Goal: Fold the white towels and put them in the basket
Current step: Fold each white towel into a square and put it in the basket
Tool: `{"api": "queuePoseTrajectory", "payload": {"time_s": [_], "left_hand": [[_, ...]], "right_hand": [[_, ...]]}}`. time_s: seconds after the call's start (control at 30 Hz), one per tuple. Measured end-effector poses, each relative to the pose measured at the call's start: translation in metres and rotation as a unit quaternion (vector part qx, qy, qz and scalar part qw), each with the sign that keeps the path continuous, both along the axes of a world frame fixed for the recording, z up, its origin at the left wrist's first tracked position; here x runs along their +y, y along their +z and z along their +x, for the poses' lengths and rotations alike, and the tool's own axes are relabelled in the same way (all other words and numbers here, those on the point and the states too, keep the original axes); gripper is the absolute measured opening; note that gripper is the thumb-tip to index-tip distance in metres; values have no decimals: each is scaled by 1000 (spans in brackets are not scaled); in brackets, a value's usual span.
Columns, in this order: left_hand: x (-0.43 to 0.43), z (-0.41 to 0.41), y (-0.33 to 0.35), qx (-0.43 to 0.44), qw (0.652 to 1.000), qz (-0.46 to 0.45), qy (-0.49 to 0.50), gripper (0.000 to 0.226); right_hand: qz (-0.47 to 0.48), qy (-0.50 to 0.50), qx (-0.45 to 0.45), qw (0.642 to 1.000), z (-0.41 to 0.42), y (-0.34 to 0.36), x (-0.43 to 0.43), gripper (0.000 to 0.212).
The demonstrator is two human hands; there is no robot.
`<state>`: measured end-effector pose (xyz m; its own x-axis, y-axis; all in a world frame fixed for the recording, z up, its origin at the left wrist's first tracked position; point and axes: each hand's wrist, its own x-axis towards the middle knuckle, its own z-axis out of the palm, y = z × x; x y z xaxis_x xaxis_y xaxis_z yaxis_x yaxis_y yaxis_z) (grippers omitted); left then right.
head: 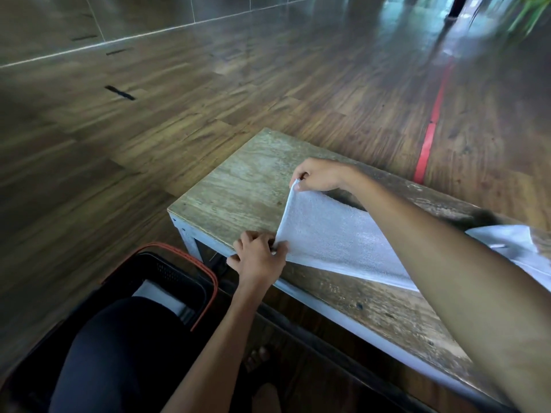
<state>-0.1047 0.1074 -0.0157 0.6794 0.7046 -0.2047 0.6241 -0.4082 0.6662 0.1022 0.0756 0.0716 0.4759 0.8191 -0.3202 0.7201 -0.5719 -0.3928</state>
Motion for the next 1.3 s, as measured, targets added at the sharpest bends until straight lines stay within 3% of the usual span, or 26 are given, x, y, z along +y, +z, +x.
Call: {"api": "queuePoseTrajectory", "payload": {"time_s": [0.17, 0.27, 0.47, 0.57, 0.73, 0.9, 1.17, 1.3], "left_hand": [[29, -6, 25, -154, 987, 4, 39, 20], [33, -6, 52, -199, 975, 67, 68, 14], [-7, 0, 70, -290, 951, 105, 11, 8], [-39, 12, 58, -279, 947, 151, -55, 13], [-86, 35, 28, -232, 942, 191, -151, 14], [-113, 47, 3, -197, 941, 200, -188, 15], [-118, 49, -16, -165, 927, 253, -223, 16], [-96, 54, 0, -176, 928, 222, -242, 31]], "right_hand": [[143, -36, 38, 988, 4, 14, -5, 9], [219, -34, 39, 974, 7, 26, -12, 14], [273, -102, 153, 944, 10, 28, -58, 18], [262, -177, 168, 934, 17, 17, -90, 10], [198, -224, 153, 942, 33, -7, -137, 15], [186, -236, 169, 939, 38, -33, -160, 20], [138, -243, 144, 949, 39, -69, -170, 6], [136, -262, 94, 951, 32, -72, -171, 25]]}}
